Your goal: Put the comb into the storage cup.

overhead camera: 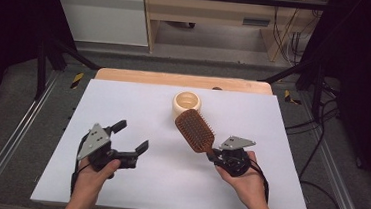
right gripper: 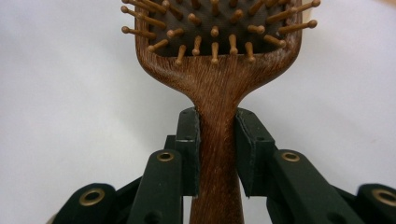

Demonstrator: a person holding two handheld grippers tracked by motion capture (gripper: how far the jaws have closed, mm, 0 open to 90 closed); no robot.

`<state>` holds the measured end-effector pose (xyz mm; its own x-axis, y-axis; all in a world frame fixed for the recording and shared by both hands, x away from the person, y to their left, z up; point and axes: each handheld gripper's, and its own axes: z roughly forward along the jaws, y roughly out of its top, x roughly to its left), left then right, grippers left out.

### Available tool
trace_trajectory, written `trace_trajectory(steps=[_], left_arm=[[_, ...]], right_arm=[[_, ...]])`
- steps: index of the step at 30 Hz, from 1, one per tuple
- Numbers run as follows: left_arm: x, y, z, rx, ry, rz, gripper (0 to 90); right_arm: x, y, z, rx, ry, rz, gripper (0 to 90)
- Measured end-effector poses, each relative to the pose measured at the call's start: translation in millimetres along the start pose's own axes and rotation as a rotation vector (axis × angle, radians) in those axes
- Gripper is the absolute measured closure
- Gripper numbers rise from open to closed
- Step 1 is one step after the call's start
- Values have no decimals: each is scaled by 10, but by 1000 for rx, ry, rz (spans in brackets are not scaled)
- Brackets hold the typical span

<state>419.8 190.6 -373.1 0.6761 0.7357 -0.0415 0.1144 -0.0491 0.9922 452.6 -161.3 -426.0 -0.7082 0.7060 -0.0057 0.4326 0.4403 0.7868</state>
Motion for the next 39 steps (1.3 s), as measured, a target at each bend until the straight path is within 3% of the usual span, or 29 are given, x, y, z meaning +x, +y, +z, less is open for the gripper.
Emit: trace_trajectory(steps=[2,11,13,15,19,23,26,31,33,35,39], left_arm=[[-62,56,160,-2,-22,-27,35],[-264,119,615,19,-49,-53,44],[-270,133,666,3,-55,-93,45],[-267,141,682,4,-54,-100,44],[-233,148,739,6,-53,-174,44],[-228,154,805,18,-74,-202,46],[-236,168,822,19,-78,-200,46],[-204,152,851,18,-79,-259,56],[-192,139,875,40,-107,-305,71],[-207,138,890,49,-131,-315,80],[-225,141,895,18,-113,-331,132]], right_arm=[[-10,4,-5,-39,7,-5,729],[33,64,-28,-161,9,-20,729],[60,64,-36,-168,14,-29,729],[88,62,-48,-179,15,-32,729],[131,67,-46,-199,19,-33,729],[190,85,-32,-213,27,-43,729],[240,99,-33,-229,35,-53,729],[284,108,-36,-246,39,-60,729],[296,107,-38,-249,39,-64,729],[304,101,-41,-251,40,-66,729],[318,95,-35,-250,40,-68,729]])
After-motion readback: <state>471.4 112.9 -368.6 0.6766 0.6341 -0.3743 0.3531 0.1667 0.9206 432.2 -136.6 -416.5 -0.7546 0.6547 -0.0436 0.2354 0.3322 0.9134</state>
